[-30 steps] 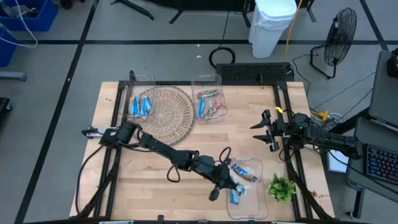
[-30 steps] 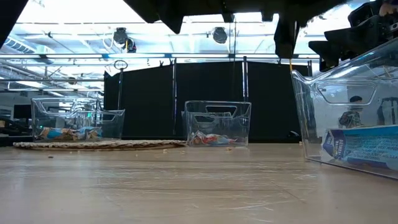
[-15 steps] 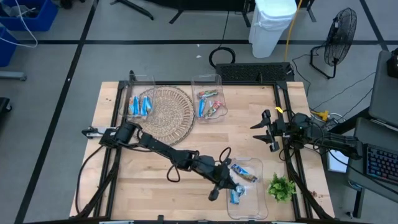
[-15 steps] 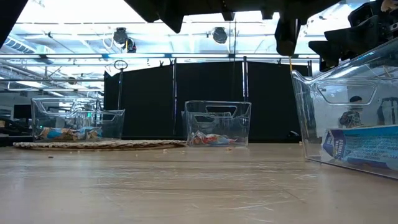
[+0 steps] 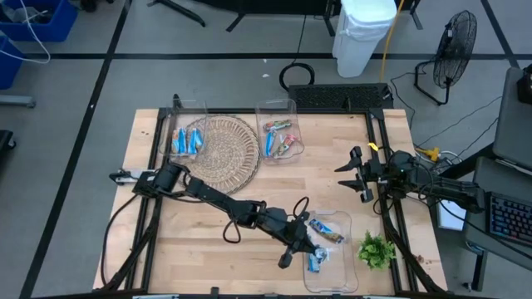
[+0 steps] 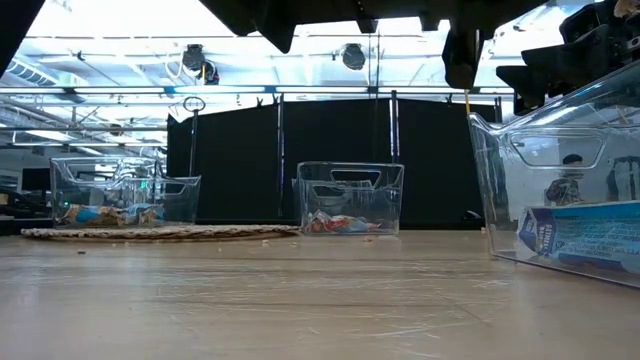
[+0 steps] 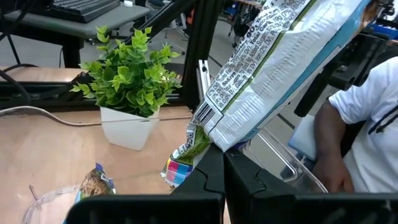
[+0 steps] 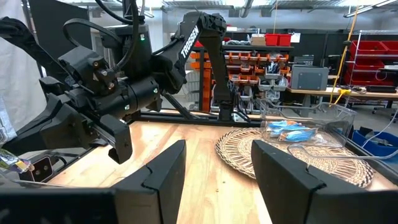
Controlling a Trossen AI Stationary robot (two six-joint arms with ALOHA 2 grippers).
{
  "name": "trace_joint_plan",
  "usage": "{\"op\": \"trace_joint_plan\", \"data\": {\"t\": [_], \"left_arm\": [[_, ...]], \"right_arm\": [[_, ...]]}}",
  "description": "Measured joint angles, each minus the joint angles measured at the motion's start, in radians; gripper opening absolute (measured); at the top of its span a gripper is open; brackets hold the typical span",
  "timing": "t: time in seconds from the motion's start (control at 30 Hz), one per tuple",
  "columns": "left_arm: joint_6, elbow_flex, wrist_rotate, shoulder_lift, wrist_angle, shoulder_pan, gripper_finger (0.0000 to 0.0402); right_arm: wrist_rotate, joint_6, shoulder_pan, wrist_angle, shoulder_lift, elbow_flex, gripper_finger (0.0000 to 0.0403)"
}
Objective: Pick and place Granola Bars by type
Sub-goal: Put the blue granola bar into the bottom transparent bin, then return to Home Position
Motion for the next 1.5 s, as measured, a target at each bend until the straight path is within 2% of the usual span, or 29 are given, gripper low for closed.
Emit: {"op": "trace_joint_plan", "data": {"t": [0.2,0.3,0.4,0.57,0.7,0.8,0.9,0.93,1.0,1.13,1.23,1.3,1.4,1.5], "left_arm": [[0.000,0.000,0.000,0.000,0.000,0.000,0.0000],[-0.014,0.000,-0.040,0.000,0.001,-0.001,0.0010],[-0.034,0.000,-0.073,0.000,0.001,0.000,0.0048],[-0.076,0.000,-0.123,0.000,0.001,0.002,0.0137],[-0.087,0.000,-0.095,-0.006,-0.003,0.013,0.0202],[-0.112,0.000,-0.011,-0.056,-0.101,0.037,0.0234],[-0.141,0.001,0.017,-0.165,-0.354,0.073,0.0253],[-0.135,0.002,-0.004,-0.204,-0.442,0.081,0.0258],[-0.104,-0.020,-0.114,-0.282,-0.554,0.084,0.0263],[0.007,-0.145,-0.345,-0.443,-0.637,0.057,0.0266],[0.051,-0.312,-0.488,-0.591,-0.622,0.033,0.0266],[0.029,-0.446,-0.571,-0.695,-0.592,0.022,0.0267],[-0.029,-0.668,-0.657,-0.849,-0.456,0.014,0.0267],[-0.045,-0.879,-0.677,-0.982,-0.224,0.014,0.0267]], "right_arm": [[0.000,0.000,0.000,0.000,0.000,0.000,0.0174],[0.000,0.000,0.000,0.000,0.000,0.000,0.0174],[0.000,0.000,0.000,0.000,0.000,0.000,0.0174],[0.000,0.000,0.000,0.000,0.000,0.000,0.0174],[0.000,0.000,0.000,0.000,0.000,0.000,0.0174],[0.000,0.000,0.000,0.000,0.000,0.000,0.0174],[0.000,0.000,0.000,0.000,0.000,0.000,0.0174],[0.000,0.000,0.000,0.000,0.000,0.000,0.0174],[0.000,0.000,0.000,0.000,0.000,0.000,0.0174],[0.000,0.000,0.000,-0.001,0.000,0.000,0.0174],[0.000,0.000,0.000,-0.001,0.000,0.000,0.0174],[0.000,0.000,0.000,-0.001,0.000,0.000,0.0174],[0.000,0.000,0.000,0.000,0.000,0.000,0.0174],[0.000,0.000,0.000,0.000,0.000,0.000,0.0174]]}}
